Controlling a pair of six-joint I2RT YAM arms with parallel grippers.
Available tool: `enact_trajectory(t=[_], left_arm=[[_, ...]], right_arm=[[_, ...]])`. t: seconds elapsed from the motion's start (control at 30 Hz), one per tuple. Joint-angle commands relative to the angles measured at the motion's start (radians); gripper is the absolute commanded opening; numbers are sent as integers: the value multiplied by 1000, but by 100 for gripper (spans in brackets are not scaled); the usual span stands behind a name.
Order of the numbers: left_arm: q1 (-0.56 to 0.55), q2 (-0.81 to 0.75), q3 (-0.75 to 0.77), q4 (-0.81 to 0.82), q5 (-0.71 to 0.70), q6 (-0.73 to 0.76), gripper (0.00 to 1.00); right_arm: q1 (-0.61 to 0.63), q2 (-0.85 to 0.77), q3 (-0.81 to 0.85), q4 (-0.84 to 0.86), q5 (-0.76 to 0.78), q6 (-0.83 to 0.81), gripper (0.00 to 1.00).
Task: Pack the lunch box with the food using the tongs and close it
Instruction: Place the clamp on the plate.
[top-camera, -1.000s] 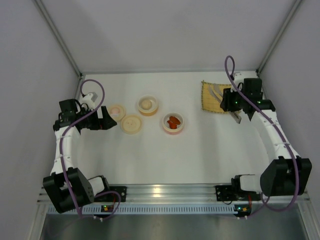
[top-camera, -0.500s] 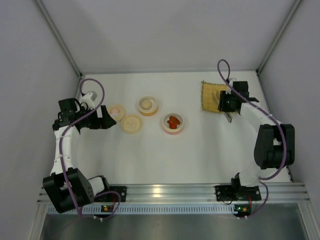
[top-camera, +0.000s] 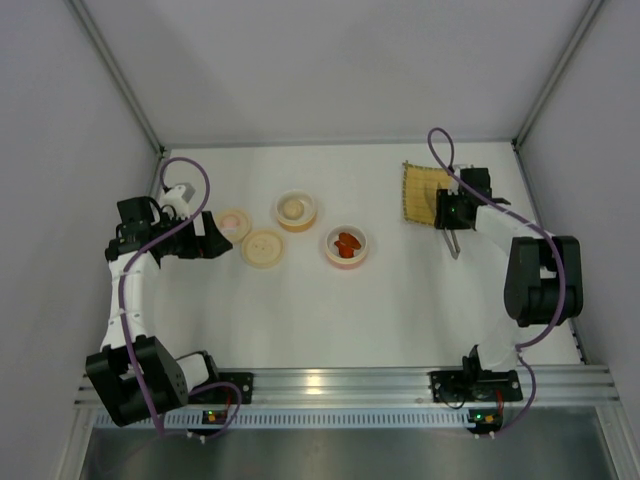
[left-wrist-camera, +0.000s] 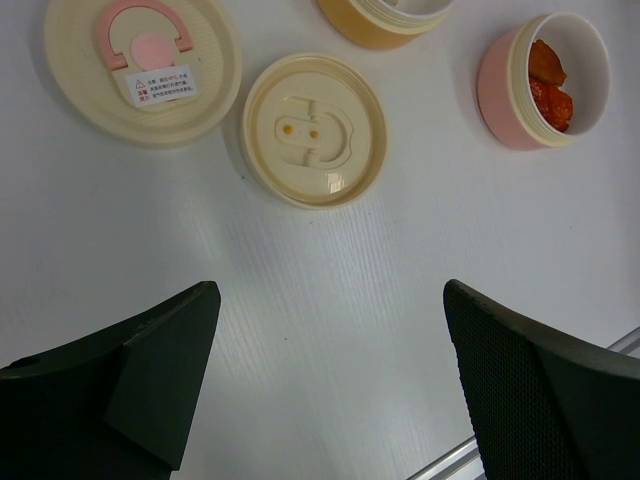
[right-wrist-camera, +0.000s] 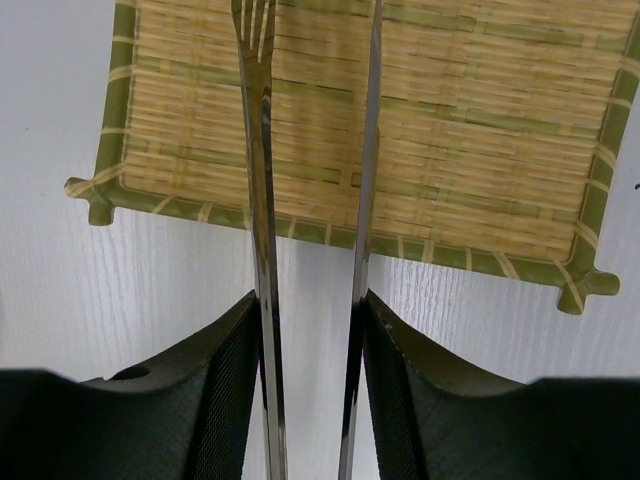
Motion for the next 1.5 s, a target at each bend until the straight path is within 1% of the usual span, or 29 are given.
enact_trajectory(t=[0.0, 0.07, 0.1, 0.27, 0.3, 0.37, 0.43, 0.53, 0.57, 0.67, 0.8, 0.83, 0.87, 0.9, 1.13, 1.3, 1.43, 1.47], left_arm=[[6, -5, 19, 2, 7, 21, 98], [6, -8, 19, 0, 13, 18, 98], [6, -10, 20, -1, 16, 17, 98], [5, -16, 22, -6, 18, 18, 98], [6, -19, 22, -7, 16, 21, 98], [6, -19, 23, -10, 15, 23, 98], [6, -17, 26, -12, 15, 23, 98], [6, -16, 25, -10, 18, 20, 98], [5, -17, 25, -10, 19, 20, 98], [5, -16, 23, -10, 19, 20, 98], [6, -17, 23, -13, 19, 24, 98], [6, -19, 22, -12, 18, 24, 98], [6, -20, 20, -13, 18, 26, 98], [6, -19, 19, -13, 19, 26, 98], [6, -40, 23, -23, 24, 23, 98], [6, -54, 39, -43, 22, 30, 98], [5, -60, 43, -61, 19, 47, 98], [6, -57, 43, -67, 16, 53, 98]], right_arm=[[-13, -6, -10, 18, 5, -12, 42], [-12, 16, -1, 1, 7, -12, 43], [-13, 25, 4, -3, 8, -47, 43], [-13, 60, 10, -9, 11, -55, 45], [-12, 65, 14, -14, 11, -55, 49], [-12, 80, 22, -26, 10, -55, 51], [-13, 88, 30, -34, 11, -60, 51], [-12, 99, 36, -45, 16, -65, 56], [-12, 99, 37, -46, 16, -66, 61], [-13, 97, 39, -55, 16, -69, 70], [-13, 79, 37, -63, 13, -72, 78], [-12, 73, 39, -69, 11, -71, 81], [-13, 59, 40, -71, 2, -71, 97], [-13, 50, 40, -72, 2, -69, 99], [-12, -53, 91, -143, -7, -43, 99], [-12, -210, 168, -195, -21, -51, 99], [-12, -323, 223, -229, -102, -87, 99], [-13, -354, 231, -235, -145, -97, 99]])
